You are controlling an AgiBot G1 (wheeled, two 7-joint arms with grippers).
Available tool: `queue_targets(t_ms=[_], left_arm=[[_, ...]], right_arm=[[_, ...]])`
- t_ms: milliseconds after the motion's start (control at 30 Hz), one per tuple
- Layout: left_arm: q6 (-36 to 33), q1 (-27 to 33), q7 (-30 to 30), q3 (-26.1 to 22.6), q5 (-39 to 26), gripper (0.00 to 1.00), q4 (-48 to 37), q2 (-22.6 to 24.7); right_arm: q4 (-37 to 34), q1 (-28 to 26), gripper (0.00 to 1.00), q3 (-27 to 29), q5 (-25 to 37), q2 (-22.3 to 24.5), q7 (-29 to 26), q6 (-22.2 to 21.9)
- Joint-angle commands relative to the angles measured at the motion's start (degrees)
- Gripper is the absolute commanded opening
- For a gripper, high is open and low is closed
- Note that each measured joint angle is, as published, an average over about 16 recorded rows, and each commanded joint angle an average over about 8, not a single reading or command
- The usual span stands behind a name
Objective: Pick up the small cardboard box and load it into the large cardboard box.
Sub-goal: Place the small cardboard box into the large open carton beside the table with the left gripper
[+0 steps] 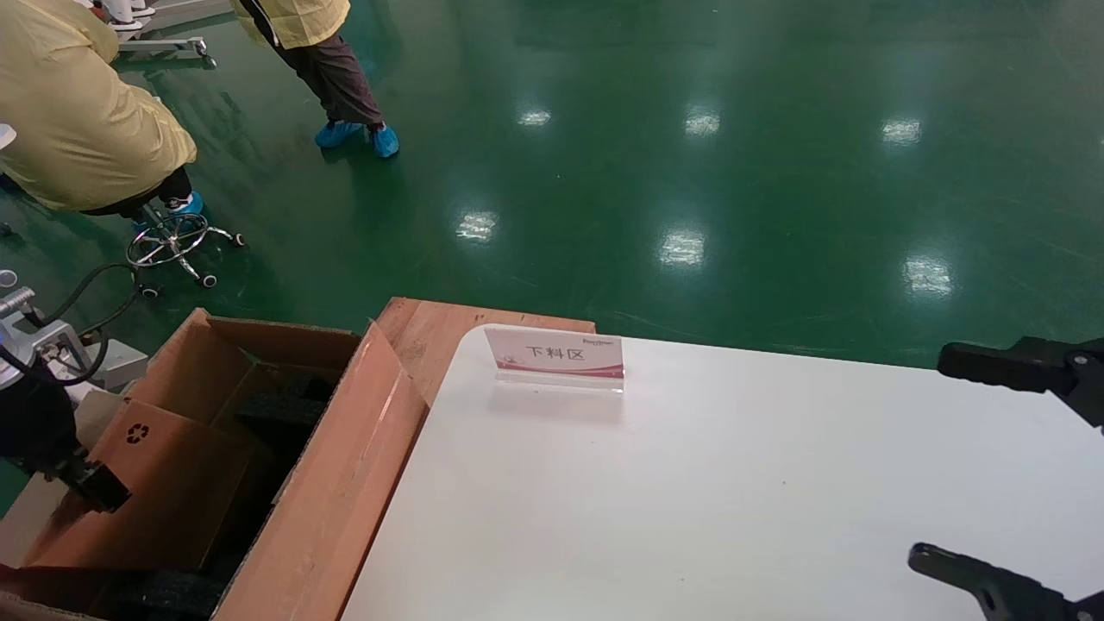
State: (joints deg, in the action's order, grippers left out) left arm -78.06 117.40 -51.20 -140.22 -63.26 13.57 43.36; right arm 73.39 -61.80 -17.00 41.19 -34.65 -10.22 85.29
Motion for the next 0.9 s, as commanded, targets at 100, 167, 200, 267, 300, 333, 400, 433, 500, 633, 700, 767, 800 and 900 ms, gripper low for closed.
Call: queue_targets(t_ms=[100, 167, 200, 267, 300, 333, 400, 433, 500, 633, 700, 767, 800, 900], left_arm=[[-0.02, 0.22, -0.05, 0.01, -0.03, 1.0, 0.26, -0.15], [-0.04, 0.3, -0.07, 0.02, -0.03, 1.0, 0.35, -0.2], [-0.04, 0.34, -0.08, 0.03, -0.03, 1.0, 0.38, -0.22], [-0.04, 0.39, -0.1, 0.03, -0.04, 1.0, 0.45, -0.26], [-0.03, 0.42, -0.11, 0.03, -0.05, 1.0, 0.48, -0.27], [-0.01, 0.45, -0.12, 0.03, -0.06, 1.0, 0.5, -0.29], [0.03, 0.5, -0.13, 0.04, -0.08, 1.0, 0.55, -0.32], [0.04, 0.52, -0.14, 0.04, -0.09, 1.0, 0.57, -0.33], [0.07, 0.56, -0.15, 0.04, -0.11, 1.0, 0.6, -0.35], [0.13, 0.63, -0.17, 0.05, -0.12, 1.0, 0.66, -0.37], [0.31, 0.84, 0.06, 0.23, 0.1, 1.0, 0.76, -0.4], [0.62, 1.42, 1.06, 0.45, 0.23, 1.0, 1.22, -0.4], [0.8, 1.89, 1.78, 0.63, 0.35, 1.0, 1.59, -0.42], [1.54, 4.2, 4.94, 1.4, 0.83, 1.0, 3.43, -0.65]], right_arm=[[0.0, 0.0, 1.0, 0.0, 0.0, 0.0, 0.0, 0.0], [0.0, 0.0, 1.0, 0.0, 0.0, 0.0, 0.0, 0.0], [0.0, 0.0, 1.0, 0.0, 0.0, 0.0, 0.0, 0.0], [0.0, 0.0, 1.0, 0.01, 0.0, 0.0, 0.0, 0.01], [0.0, 0.0, 1.0, 0.01, 0.0, 0.0, 0.0, 0.01], [0.0, 0.0, 1.0, 0.01, 0.0, 0.0, 0.0, 0.01], [0.0, 0.0, 1.0, 0.02, 0.0, 0.0, 0.0, 0.01], [0.0, 0.0, 1.0, 0.02, 0.0, 0.0, 0.0, 0.02], [0.0, 0.0, 1.0, 0.02, 0.0, 0.0, 0.0, 0.02], [0.0, 0.0, 1.0, 0.03, 0.0, 0.0, 0.0, 0.02], [0.0, 0.0, 1.0, 0.03, 0.0, 0.0, 0.0, 0.02], [-0.01, -0.01, 1.0, 0.02, 0.0, 0.0, 0.0, 0.02], [-0.01, -0.01, 1.0, 0.02, 0.0, 0.0, 0.01, 0.02], [-0.03, -0.02, 1.0, 0.01, -0.01, 0.0, 0.01, 0.03]])
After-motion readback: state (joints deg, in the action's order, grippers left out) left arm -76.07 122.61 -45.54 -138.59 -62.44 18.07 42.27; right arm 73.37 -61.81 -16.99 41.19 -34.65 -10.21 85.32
